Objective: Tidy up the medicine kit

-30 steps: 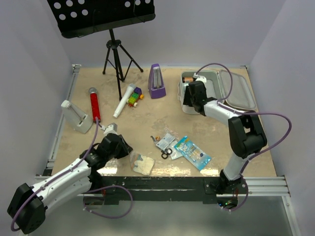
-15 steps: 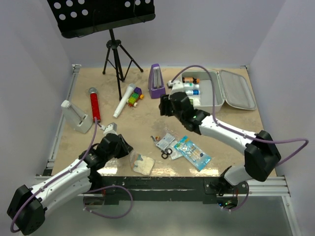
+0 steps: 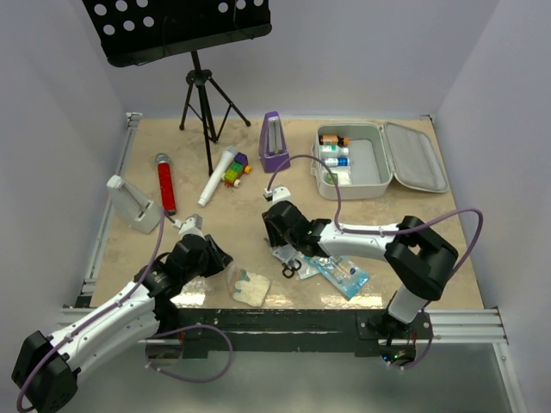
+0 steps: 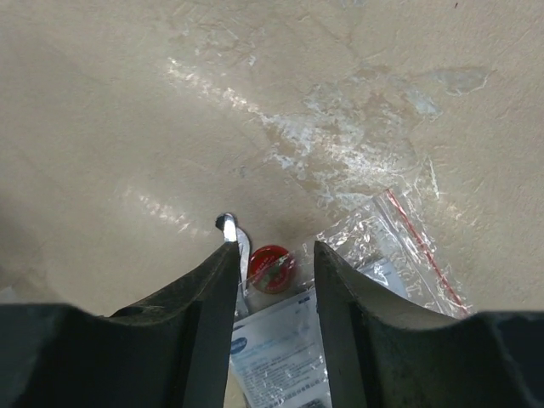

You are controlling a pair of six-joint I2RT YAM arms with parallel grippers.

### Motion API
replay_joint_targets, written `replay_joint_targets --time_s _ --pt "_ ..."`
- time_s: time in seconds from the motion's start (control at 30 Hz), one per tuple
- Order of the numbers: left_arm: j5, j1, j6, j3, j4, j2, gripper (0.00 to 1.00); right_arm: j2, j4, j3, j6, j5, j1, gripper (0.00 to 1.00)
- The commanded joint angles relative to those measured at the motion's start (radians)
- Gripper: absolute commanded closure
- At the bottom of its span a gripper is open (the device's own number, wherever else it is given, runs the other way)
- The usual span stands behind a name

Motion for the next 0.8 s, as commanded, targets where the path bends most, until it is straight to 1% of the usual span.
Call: replay_joint_targets --time_s 0.0,0.07,0.13,0.27,0.4,0.57,0.63,0.77 --pt "0.008 0.005 -0.013 0.007 -0.004 -0.005 0.70 0.081 0.017 0.087 0.036 0.084 -0.003 0.58" --pt "0.004 0.005 -0.010 0.012 -0.022 -0.011 0.70 0.111 -0.014 0.092 0.053 0.106 -0.003 0.59" --pt "-0.002 0.005 -0.008 0.012 -0.036 -0.020 0.70 0.108 -0.005 0.067 0.064 0.106 -0.003 0.59" --pt "0.002 0.005 -0.014 -0.008 -0.030 -0.034 0.69 0.066 0.009 0.001 0.090 0.091 -0.004 0.52" --pt "0.011 0.005 -0.011 -0.014 -0.012 -0.019 0.69 0.032 0.009 -0.043 0.102 0.072 -0.003 0.50" --pt "0.018 0.005 -0.007 -0.017 -0.004 -0.003 0.70 0.014 0.009 -0.069 0.108 0.057 -0.003 0.51" --pt "0.019 0.004 -0.008 -0.019 -0.005 -0.008 0.70 0.000 0.038 -0.074 0.107 0.046 -0.003 0.50" --pt "0.019 0.005 -0.013 -0.025 -0.005 -0.025 0.70 -0.011 0.017 -0.043 0.108 0.046 0.006 0.48"
